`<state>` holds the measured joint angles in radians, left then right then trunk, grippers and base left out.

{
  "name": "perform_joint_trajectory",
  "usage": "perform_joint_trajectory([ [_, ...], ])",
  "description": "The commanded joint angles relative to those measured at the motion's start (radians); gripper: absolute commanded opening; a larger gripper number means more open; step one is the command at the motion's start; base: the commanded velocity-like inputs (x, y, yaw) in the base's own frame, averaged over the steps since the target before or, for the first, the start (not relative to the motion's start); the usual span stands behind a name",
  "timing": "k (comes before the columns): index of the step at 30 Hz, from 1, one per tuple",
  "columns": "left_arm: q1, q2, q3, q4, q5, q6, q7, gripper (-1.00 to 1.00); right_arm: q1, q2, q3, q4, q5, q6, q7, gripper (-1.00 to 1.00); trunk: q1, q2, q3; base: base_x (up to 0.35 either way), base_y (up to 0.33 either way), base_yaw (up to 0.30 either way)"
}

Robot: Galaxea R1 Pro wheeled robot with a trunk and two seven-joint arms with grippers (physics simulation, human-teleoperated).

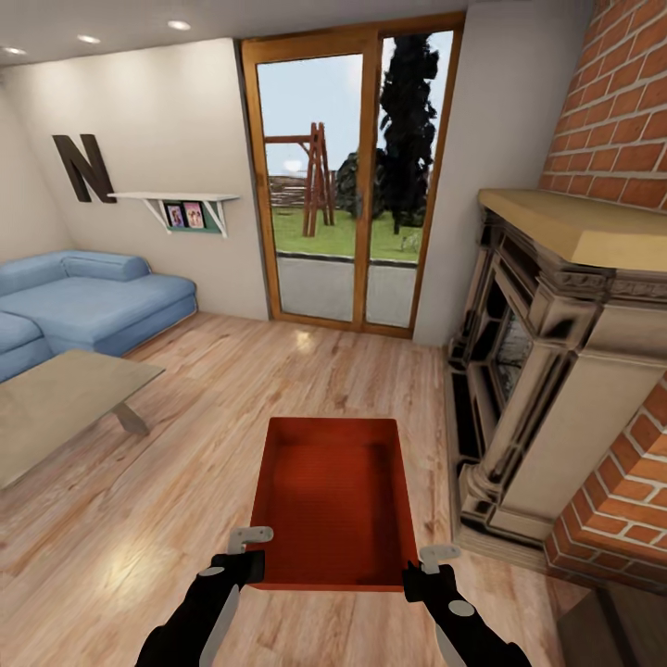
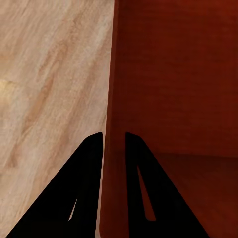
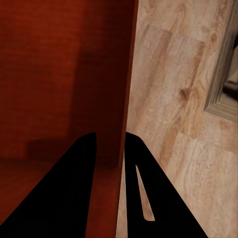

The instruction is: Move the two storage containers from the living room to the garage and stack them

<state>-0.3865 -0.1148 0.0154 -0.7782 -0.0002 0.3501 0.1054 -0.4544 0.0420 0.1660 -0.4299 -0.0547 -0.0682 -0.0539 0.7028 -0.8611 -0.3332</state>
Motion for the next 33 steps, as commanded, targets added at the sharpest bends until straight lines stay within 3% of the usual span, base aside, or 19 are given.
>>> perform_joint_trajectory([
  [1, 0.000, 0.000, 0.008, -0.001, -0.024, 0.008, 0.008, -1.00, -0.001, -0.001, 0.001, -0.003, -0.002, -0.004, -0.003, -1.00, -0.004, 0.006, 0.004, 0.000, 0.000, 0.067],
  [33, 0.000, 0.000, 0.008, -0.001, -0.024, 0.009, 0.008, -1.00, -0.001, -0.001, 0.001, -0.004, -0.001, -0.004, -0.003, -1.00, -0.126, 0.230, 0.156, 0.000, 0.000, 0.014],
])
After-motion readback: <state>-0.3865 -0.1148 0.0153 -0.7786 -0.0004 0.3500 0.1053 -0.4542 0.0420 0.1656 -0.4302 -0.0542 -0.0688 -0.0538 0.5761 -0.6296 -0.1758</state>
